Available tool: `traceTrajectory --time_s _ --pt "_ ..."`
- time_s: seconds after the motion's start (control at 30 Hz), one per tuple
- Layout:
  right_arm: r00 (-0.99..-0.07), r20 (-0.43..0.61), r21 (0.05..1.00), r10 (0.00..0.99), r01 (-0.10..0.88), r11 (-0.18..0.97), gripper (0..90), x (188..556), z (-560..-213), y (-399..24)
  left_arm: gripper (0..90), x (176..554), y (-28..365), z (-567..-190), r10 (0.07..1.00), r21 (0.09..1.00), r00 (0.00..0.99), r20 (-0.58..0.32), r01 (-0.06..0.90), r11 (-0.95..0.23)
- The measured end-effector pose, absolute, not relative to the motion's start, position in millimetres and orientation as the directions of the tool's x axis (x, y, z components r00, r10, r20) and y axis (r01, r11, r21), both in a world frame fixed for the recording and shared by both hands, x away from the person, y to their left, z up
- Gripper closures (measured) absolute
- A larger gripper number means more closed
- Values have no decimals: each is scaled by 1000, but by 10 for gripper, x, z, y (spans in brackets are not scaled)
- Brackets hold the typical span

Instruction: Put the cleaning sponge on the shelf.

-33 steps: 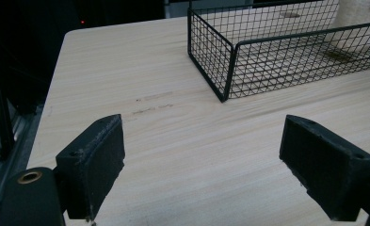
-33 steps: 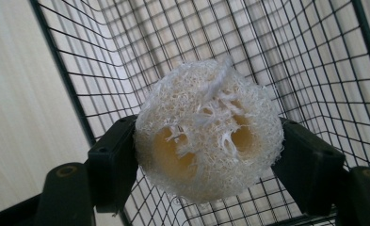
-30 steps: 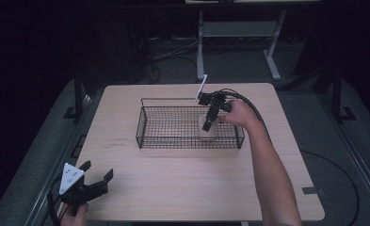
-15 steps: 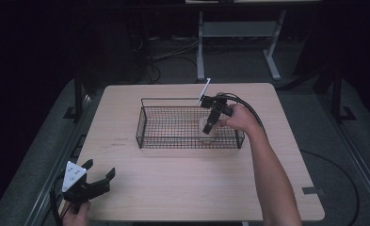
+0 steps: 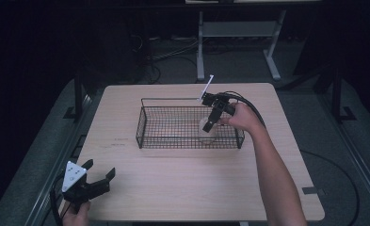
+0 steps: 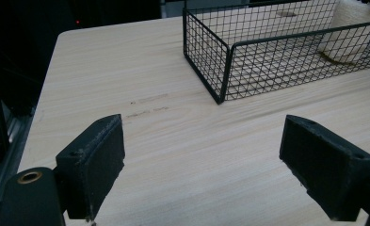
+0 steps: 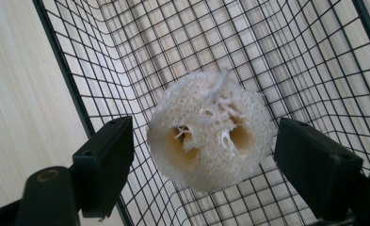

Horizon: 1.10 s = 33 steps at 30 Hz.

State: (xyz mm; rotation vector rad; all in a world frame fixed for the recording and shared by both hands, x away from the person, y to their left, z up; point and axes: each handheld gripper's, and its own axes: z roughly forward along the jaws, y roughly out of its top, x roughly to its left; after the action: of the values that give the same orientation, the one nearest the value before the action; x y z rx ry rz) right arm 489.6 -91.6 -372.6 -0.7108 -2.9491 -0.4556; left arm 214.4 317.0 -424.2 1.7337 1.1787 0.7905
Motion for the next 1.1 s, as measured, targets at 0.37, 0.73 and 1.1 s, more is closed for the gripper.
traceTrajectory --time_s 0.37,0.73,1.1 --pt "-894 135 295 427 448 844 199 4826 -3595 -970 138 2148 3148 -4244 933 905 358 36 385 -182" --pt "-908 113 321 403 417 850 199 4677 -3428 -1014 138 2126 3141 -4240 933 906 359 33 382 -179" --pt "-919 97 343 383 392 854 198 4533 -3283 -1045 138 2133 3143 -4240 933 906 357 34 384 -180"
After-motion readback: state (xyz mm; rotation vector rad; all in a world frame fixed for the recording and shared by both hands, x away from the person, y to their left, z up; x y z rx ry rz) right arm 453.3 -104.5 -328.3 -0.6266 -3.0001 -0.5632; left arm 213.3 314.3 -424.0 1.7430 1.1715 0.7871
